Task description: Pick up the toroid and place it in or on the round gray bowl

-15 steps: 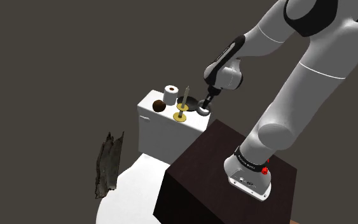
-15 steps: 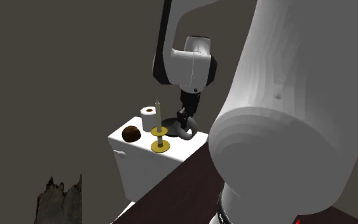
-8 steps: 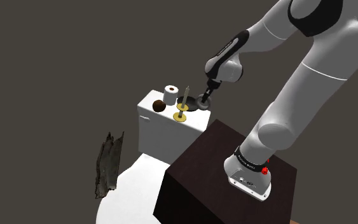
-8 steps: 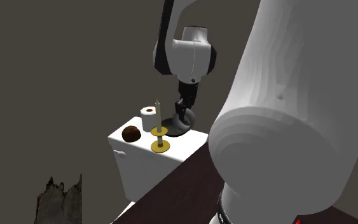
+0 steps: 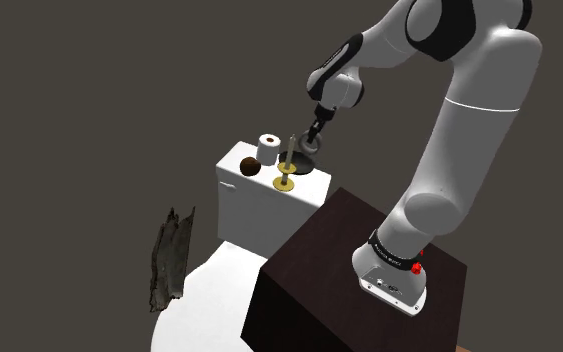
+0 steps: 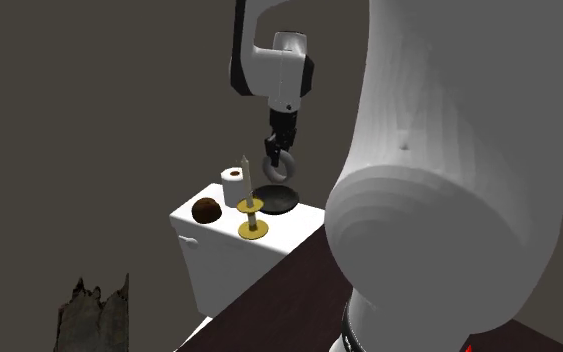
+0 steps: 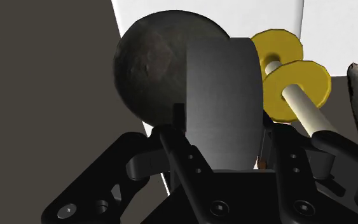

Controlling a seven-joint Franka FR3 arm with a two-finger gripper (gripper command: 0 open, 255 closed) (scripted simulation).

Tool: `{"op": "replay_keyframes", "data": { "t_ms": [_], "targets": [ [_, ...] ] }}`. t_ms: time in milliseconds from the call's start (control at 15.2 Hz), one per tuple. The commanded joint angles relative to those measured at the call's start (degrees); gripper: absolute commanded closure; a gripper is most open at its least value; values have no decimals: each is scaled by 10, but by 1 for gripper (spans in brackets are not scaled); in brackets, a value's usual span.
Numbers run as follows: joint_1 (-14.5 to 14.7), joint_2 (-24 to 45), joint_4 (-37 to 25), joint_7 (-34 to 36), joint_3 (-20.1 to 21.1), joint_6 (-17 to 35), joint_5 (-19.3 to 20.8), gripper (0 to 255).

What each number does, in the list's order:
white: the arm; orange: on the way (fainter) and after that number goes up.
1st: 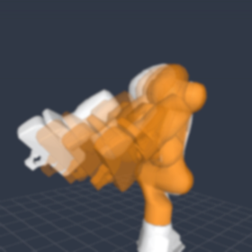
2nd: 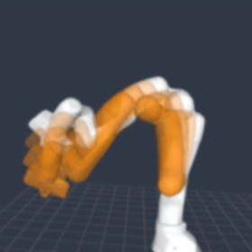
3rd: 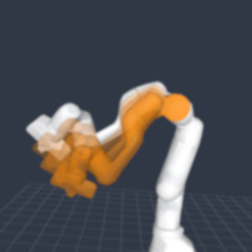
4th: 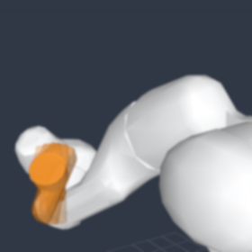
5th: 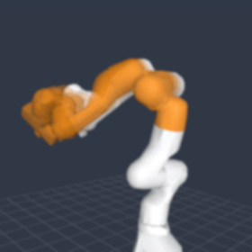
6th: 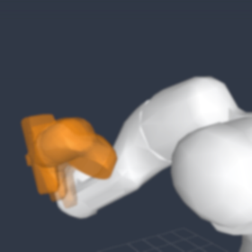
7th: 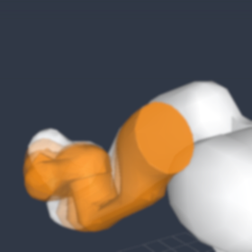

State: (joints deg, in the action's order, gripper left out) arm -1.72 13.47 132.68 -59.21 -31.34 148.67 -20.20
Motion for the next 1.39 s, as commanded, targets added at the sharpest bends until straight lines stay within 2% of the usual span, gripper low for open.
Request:
{"op": "replay_keyframes", "data": {
  "t_ms": [0,132,1320],
  "targets": [
    [-16,41,-58,-15,10,-26,-23,255],
    [-28,73,-112,-16,17,-52,-31,255],
    [-87,192,-129,-95,96,41,-135,255]
  ]
}}
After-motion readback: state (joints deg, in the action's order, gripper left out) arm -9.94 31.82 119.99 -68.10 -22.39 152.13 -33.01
